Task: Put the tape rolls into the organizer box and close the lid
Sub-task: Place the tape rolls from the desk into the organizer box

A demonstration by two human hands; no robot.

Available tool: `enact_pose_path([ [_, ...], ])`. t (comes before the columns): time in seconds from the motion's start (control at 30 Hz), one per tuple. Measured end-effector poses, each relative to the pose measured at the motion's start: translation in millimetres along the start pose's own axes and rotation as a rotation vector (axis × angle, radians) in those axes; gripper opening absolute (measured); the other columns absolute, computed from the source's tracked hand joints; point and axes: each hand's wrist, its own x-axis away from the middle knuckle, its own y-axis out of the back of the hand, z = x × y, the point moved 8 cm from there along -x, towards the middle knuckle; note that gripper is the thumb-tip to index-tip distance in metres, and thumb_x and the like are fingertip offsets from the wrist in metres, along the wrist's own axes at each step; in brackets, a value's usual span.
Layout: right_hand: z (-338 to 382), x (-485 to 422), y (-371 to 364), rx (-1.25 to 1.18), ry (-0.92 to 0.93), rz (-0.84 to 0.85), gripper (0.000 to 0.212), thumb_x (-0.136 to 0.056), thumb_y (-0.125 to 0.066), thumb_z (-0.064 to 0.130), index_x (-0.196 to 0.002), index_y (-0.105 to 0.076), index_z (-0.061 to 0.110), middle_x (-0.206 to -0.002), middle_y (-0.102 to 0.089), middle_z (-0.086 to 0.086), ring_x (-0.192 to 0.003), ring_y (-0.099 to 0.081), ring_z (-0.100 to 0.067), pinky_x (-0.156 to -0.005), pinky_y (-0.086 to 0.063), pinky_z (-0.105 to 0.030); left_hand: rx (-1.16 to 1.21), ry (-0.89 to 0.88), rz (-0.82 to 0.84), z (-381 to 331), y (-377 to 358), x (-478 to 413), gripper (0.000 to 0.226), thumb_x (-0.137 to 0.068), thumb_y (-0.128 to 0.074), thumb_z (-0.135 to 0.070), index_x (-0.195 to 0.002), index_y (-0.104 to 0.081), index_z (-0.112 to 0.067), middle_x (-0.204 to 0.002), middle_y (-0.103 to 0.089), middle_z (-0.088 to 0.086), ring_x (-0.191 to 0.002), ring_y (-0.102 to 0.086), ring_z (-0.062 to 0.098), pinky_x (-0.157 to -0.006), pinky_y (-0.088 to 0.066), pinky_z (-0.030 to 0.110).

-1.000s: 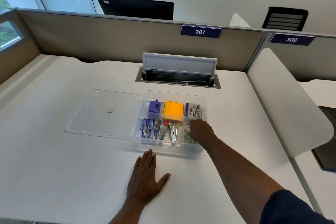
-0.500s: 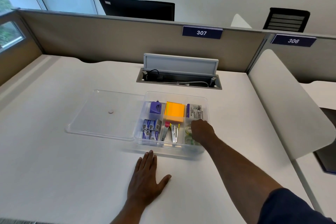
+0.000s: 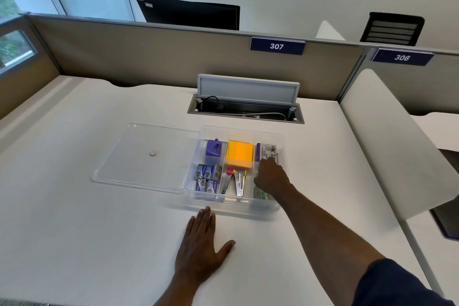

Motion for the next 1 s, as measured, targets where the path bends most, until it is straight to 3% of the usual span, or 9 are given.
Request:
enact_pose_path([
  [0.4, -1.4, 1.7, -5.7, -0.068, 0.023, -0.036, 0.033, -0.089, -0.056, 0.016, -0.118, -0.052, 0.000, -0.119, -0.059, -0.021, -0.109, -0.059, -0.035, -0.097, -0.051, -0.040, -0.007, -0.003, 0.028, -1.7, 2.3, 0.9, 0.090, -0.085, -0.030, -0.075, -0.142, -0.039, -0.006, -0.154, -0.028, 0.010, -0.143, -0.024, 0.023, -0.114, 0.003, 0.029],
  [0.57, -3.1, 0.5, -7.6, -0.065, 0.007, -0.032, 0.032, -0.091, -0.055, 0.017, -0.117, -0.054, 0.000, -0.118, -0.061, -0.022, -0.109, -0.060, -0.035, -0.096, -0.052, -0.041, -0.007, 0.005, 0.028, 0.0, 1.6, -0.7, 0.091, -0.085, -0.030, -0.076, -0.143, -0.037, -0.007, -0.155, -0.027, 0.009, -0.143, -0.023, 0.023, -0.114, 0.003, 0.028],
  [0.73, -14.1, -2.1, -15.3, -0.105, -0.120, 0.104, 0.025, -0.088, -0.052, 0.015, -0.108, -0.059, 0.001, -0.108, -0.063, -0.022, -0.098, -0.063, -0.036, -0.082, -0.053, -0.040, -0.003, 0.012, 0.033, 0.5, 1.0, -0.6, 0.092, -0.084, -0.029, -0.078, -0.143, -0.036, -0.008, -0.155, -0.026, 0.008, -0.143, -0.021, 0.022, -0.113, 0.007, 0.026],
  [1.0, -16.6, -1.6, -12.1, -0.109, -0.101, 0.061, 0.032, -0.088, -0.057, 0.022, -0.113, -0.056, 0.003, -0.114, -0.062, -0.021, -0.103, -0.062, -0.037, -0.087, -0.054, -0.042, -0.006, 0.007, 0.013, 2.6, -0.1, 0.2, 0.094, -0.084, -0.025, -0.079, -0.147, -0.028, -0.010, -0.158, -0.016, 0.005, -0.145, -0.010, 0.019, -0.113, 0.010, 0.025],
])
